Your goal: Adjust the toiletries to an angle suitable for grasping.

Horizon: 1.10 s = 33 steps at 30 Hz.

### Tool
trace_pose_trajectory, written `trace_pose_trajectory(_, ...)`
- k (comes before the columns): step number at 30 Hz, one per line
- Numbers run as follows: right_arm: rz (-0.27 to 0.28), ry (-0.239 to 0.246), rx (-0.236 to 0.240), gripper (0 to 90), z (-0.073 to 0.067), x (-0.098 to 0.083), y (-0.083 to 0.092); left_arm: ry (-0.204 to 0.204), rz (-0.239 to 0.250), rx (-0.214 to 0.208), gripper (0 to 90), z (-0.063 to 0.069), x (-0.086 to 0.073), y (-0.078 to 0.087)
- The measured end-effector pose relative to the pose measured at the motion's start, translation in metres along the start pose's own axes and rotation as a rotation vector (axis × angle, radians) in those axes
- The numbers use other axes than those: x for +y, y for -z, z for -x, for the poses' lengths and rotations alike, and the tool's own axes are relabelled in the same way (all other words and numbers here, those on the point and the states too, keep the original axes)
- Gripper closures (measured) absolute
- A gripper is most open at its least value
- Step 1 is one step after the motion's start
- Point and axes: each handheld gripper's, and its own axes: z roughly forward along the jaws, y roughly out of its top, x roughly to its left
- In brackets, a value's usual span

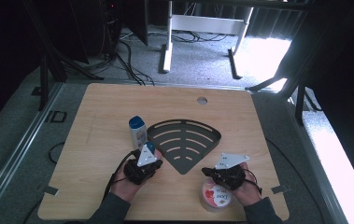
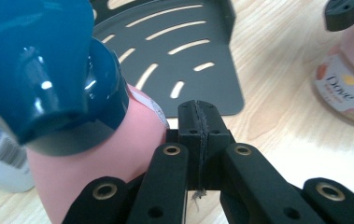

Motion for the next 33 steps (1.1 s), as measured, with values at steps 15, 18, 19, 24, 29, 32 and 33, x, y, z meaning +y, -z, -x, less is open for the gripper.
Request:
trace_pose_trajectory(15, 0.017, -0.047, -0.064, 90.0, 0.007, -0.015, 0.026, -0.008, -0.006, 0.021, 89.8, -0.026, -0.002, -0.003)
trace_pose_trajectory(18, 0.016, -0.07, -0.09, 90.0, 0.01, -0.025, 0.037, -0.007, -0.01, 0.017, 89.8, -0.028, -0.003, -0.005)
trace_pose_trajectory(19, 0.016, -0.07, -0.09, 90.0, 0.01, -0.025, 0.037, -0.006, -0.009, 0.017, 89.8, -0.029, -0.003, -0.006)
trace_pose_trajectory(24, 0.008, -0.104, -0.116, 90.0, 0.012, -0.041, 0.049, -0.008, -0.006, 0.003, 89.8, -0.031, -0.003, -0.01)
trace_pose_trajectory(29, -0.006, -0.115, -0.123, 90.0, 0.009, -0.051, 0.053, -0.008, -0.011, 0.007, 89.3, -0.031, -0.001, -0.014)
trace_pose_trajectory(32, -0.024, -0.13, -0.126, 90.0, 0.007, -0.061, 0.056, -0.005, -0.019, 0.004, 88.5, -0.028, -0.003, -0.016)
trace_pose_trajectory(33, -0.024, -0.13, -0.126, 90.0, 0.007, -0.061, 0.056, -0.003, -0.022, 0.0, 88.5, -0.027, -0.004, -0.016)
